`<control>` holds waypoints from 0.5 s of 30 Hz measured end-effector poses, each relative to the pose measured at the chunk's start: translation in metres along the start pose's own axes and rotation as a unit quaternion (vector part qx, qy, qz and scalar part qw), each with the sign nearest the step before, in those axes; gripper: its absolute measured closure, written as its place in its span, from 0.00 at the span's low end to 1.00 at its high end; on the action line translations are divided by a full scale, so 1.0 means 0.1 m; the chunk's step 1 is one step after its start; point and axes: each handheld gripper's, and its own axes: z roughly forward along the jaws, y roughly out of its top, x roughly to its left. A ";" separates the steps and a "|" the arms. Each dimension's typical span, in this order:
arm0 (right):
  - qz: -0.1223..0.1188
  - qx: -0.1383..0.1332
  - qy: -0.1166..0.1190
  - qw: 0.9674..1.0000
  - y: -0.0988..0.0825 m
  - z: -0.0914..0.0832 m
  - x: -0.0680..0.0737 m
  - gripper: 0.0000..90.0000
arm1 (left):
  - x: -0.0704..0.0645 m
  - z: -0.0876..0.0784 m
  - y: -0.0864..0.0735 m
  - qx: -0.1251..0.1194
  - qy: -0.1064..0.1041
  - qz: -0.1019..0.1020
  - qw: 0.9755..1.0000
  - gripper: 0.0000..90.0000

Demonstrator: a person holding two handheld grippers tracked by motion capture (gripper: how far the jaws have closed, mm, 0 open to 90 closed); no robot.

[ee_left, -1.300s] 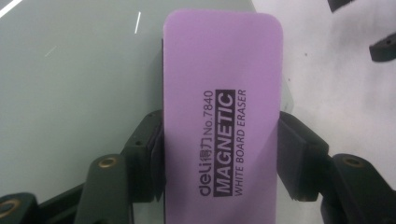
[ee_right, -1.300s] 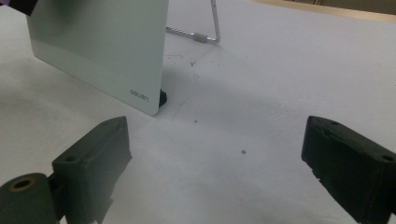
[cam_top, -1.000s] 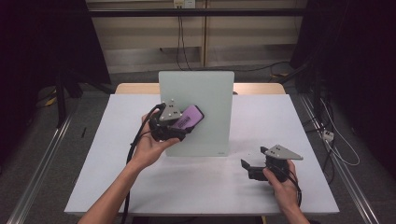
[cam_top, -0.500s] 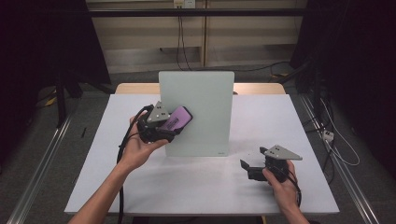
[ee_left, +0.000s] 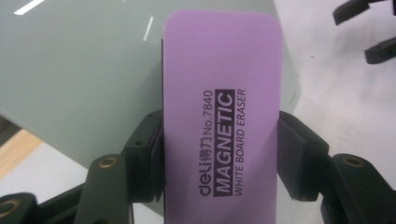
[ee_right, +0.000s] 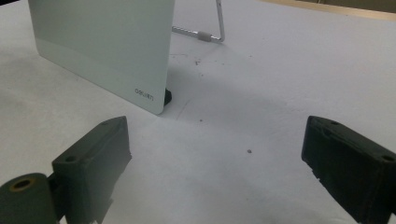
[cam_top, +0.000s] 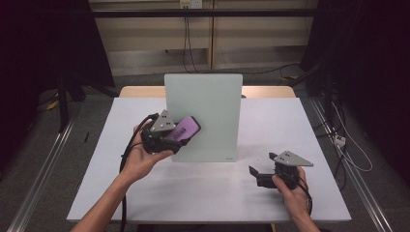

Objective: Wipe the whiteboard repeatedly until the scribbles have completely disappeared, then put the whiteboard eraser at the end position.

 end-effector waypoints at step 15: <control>0.007 0.002 -0.002 1.000 -0.01 0.01 0.00 0.09 | -0.10 0.07 -0.07 0.038 -0.056 -0.011 0.998 0.45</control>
